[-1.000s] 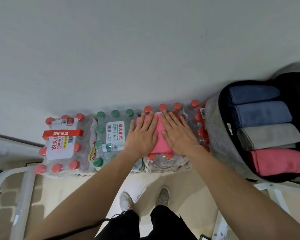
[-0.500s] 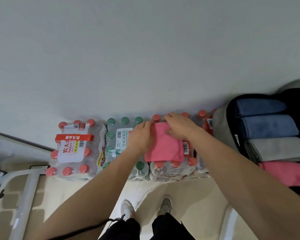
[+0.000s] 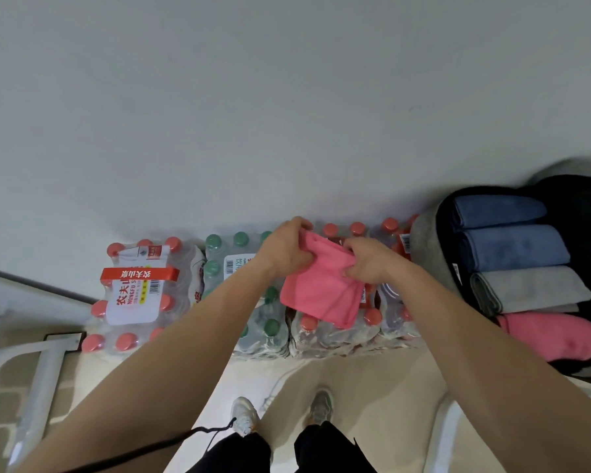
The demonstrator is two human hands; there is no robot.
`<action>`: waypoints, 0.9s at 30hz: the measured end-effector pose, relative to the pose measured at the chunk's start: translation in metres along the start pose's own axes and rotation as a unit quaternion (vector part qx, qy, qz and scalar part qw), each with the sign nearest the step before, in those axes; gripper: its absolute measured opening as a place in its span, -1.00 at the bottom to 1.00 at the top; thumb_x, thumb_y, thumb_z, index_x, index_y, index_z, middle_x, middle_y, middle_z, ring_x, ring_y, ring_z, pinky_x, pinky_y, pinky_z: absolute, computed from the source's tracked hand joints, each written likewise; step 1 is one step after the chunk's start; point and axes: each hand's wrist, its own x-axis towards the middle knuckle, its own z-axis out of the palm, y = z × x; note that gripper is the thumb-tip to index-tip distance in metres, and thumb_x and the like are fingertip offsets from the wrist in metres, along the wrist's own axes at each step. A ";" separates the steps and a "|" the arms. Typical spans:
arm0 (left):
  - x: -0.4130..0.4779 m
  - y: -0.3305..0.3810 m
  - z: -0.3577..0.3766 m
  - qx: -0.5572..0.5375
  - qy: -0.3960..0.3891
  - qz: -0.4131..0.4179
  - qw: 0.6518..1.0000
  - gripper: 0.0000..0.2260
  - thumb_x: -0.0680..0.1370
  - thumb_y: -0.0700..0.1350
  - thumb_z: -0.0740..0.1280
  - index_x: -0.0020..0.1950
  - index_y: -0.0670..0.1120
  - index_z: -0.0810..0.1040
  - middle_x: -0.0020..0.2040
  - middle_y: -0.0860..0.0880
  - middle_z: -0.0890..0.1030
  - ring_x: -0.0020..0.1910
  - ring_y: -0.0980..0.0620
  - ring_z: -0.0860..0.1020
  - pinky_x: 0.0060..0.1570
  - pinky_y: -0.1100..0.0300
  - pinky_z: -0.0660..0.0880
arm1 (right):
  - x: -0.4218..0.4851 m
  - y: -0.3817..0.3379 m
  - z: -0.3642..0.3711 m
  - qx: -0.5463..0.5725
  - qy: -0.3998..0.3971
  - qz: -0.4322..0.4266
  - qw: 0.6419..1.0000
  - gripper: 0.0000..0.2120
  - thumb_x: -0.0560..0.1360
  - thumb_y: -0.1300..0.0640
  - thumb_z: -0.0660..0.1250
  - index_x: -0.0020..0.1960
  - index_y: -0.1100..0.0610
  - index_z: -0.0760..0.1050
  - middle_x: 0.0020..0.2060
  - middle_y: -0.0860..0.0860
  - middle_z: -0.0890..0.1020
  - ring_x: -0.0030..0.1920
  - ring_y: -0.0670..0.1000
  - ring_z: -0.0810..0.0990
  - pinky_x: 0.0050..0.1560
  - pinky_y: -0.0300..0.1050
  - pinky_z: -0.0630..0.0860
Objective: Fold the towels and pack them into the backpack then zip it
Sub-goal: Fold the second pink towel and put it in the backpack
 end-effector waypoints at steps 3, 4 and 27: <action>0.013 0.016 0.010 -0.009 0.000 0.057 0.998 -0.49 0.43 -0.24 0.39 0.37 -0.06 0.42 0.13 -0.06 0.52 -0.07 0.03 0.52 0.01 0.28 0.44 | -0.019 0.007 0.008 0.047 0.003 0.044 0.998 -0.70 0.36 0.13 0.46 0.04 0.17 0.49 -0.13 0.04 0.59 -0.17 0.02 0.60 -0.24 -0.10 0.55; 0.017 0.019 0.016 -0.004 -0.003 0.076 0.997 -0.51 0.44 -0.26 0.38 0.37 -0.07 0.43 0.15 -0.06 0.52 -0.05 0.02 0.53 0.02 0.29 0.43 | -0.024 0.010 0.012 0.039 -0.006 0.062 0.997 -0.69 0.35 0.10 0.48 0.03 0.16 0.49 -0.14 0.04 0.60 -0.18 0.01 0.61 -0.23 -0.09 0.57; -0.035 -0.015 0.070 0.251 0.000 0.064 0.966 -0.44 0.64 0.16 0.00 0.61 0.00 0.05 0.62 0.00 0.05 0.59 -0.13 -0.01 0.52 -0.20 0.03 | 0.003 0.019 0.038 -0.209 0.068 -0.076 0.972 -0.41 0.65 -0.08 -0.05 0.61 0.08 -0.10 0.60 -0.01 0.00 0.59 0.05 -0.05 0.55 0.14 0.01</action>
